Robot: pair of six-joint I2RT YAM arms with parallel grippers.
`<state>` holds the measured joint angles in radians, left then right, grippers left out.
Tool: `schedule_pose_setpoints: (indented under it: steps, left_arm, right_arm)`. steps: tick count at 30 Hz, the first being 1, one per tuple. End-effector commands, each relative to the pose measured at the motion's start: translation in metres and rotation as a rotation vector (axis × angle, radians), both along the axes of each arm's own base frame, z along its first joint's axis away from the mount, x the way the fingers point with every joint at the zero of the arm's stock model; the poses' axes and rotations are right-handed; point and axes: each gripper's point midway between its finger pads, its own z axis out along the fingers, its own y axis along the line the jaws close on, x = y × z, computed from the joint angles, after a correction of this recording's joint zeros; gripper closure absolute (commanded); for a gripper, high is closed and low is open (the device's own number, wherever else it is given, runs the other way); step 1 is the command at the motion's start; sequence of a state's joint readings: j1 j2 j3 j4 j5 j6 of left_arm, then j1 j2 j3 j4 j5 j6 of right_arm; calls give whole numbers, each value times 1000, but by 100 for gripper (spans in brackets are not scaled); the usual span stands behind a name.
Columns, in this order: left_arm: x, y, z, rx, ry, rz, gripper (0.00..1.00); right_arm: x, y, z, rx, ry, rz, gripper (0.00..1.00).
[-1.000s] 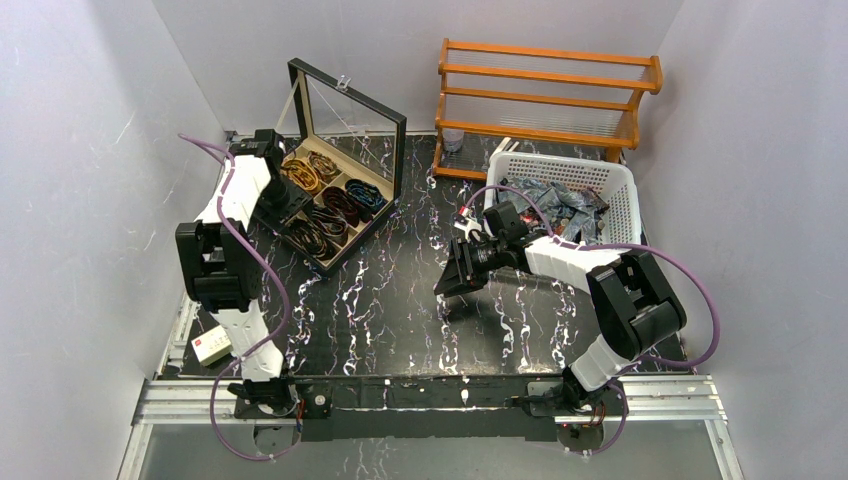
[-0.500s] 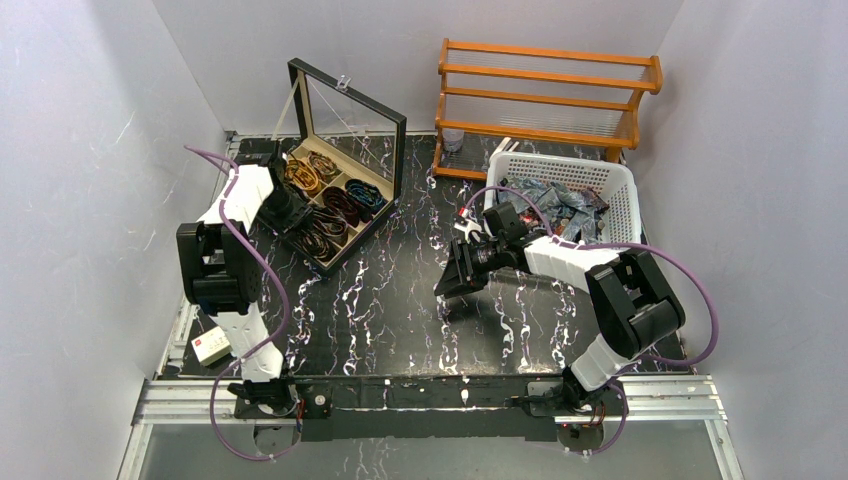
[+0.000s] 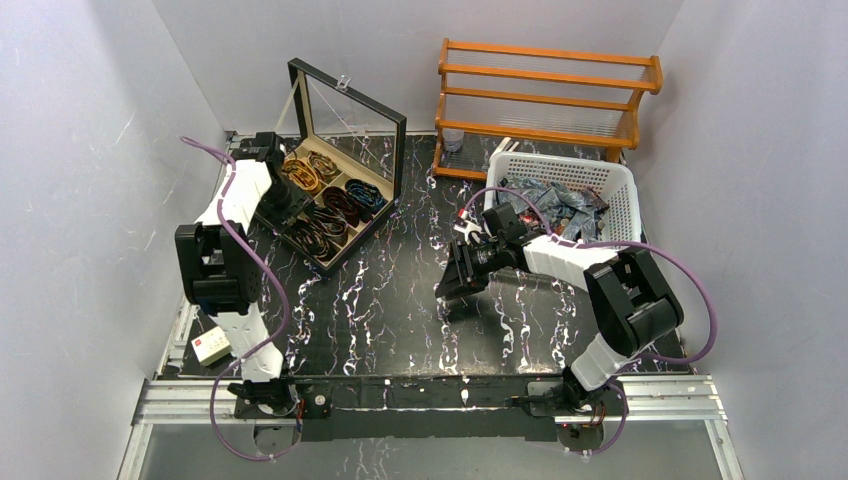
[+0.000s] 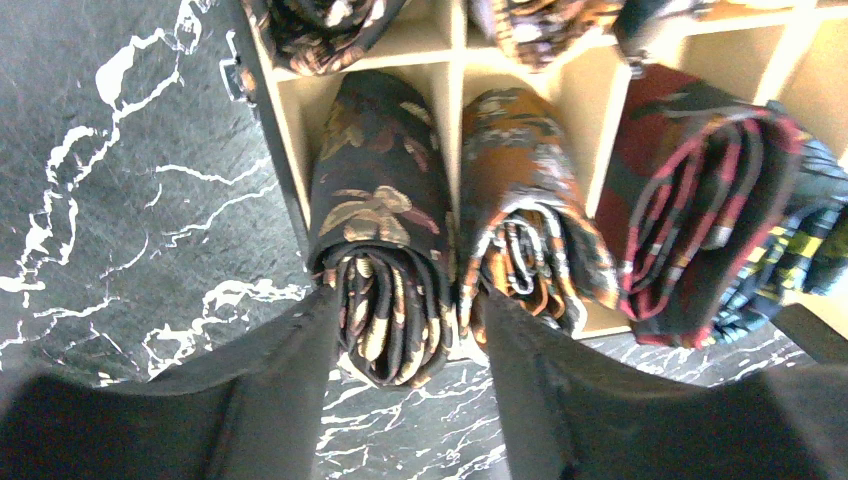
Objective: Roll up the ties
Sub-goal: Reset both arms
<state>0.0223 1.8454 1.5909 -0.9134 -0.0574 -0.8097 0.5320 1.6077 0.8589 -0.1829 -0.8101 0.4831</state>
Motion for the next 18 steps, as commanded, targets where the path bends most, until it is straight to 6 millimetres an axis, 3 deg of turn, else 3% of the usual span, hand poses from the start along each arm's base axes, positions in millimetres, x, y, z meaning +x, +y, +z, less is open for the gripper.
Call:
schedule_pose_setpoints:
  steps: [1, 7, 14, 18]
  left_arm:
    - [-3, 6, 63, 54, -194, -37, 35]
    - [-20, 2, 85, 69, -331, -164, 30]
    - [-41, -21, 110, -1, -546, -281, 24]
    - [-64, -26, 106, -4, -571, -335, 17]
  right_arm:
    - [14, 2, 31, 26, -126, -4, 41]
    - [30, -3, 45, -25, -230, -64, 35]
    - [58, -11, 76, -63, -396, -189, 27]
    - [70, -21, 94, -92, -486, -264, 15]
